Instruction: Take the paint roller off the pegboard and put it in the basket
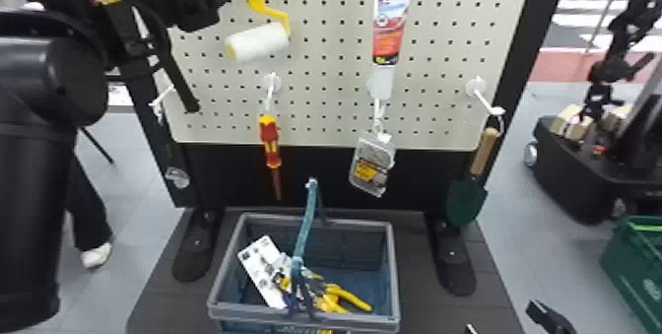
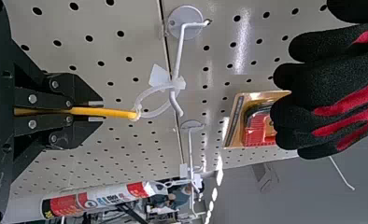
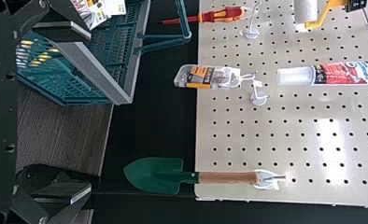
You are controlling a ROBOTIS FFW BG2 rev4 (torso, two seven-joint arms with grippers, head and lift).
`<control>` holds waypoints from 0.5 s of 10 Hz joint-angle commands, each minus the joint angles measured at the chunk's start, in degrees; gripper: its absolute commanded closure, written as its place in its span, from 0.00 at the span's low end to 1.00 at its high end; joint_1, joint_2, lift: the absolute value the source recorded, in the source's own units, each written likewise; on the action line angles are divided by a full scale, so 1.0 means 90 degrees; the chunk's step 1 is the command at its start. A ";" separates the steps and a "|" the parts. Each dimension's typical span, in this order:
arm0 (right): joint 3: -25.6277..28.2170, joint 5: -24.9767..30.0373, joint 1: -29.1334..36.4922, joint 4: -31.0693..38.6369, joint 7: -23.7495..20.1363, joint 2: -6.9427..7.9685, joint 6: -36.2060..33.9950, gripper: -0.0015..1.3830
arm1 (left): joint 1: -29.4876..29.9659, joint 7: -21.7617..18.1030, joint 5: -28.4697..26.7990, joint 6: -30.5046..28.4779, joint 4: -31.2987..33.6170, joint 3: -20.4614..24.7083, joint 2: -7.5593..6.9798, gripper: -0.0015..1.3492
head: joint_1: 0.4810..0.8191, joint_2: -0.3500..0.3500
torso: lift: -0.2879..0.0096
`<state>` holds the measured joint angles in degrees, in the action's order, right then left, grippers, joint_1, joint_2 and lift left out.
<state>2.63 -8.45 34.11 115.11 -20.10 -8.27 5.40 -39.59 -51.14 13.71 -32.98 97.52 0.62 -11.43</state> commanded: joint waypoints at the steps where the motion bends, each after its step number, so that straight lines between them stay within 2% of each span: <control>1: 0.0001 -0.0008 0.0000 0.0000 -0.0003 -0.0009 0.0006 0.11 | 0.0000 0.0008 0.0000 0.0042 0.0001 -0.0001 0.0000 0.90 | 0.20 0.50 | 0.63; 5: 0.0001 -0.0028 0.0000 0.0015 -0.0013 -0.0019 0.0006 0.11 | 0.0014 0.0018 0.0020 0.0081 0.0001 -0.0010 0.0000 0.90 | 0.20 0.50 | 0.63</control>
<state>2.63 -8.70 34.11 115.22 -20.21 -8.44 5.44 -39.54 -50.97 13.86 -32.36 97.53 0.52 -11.43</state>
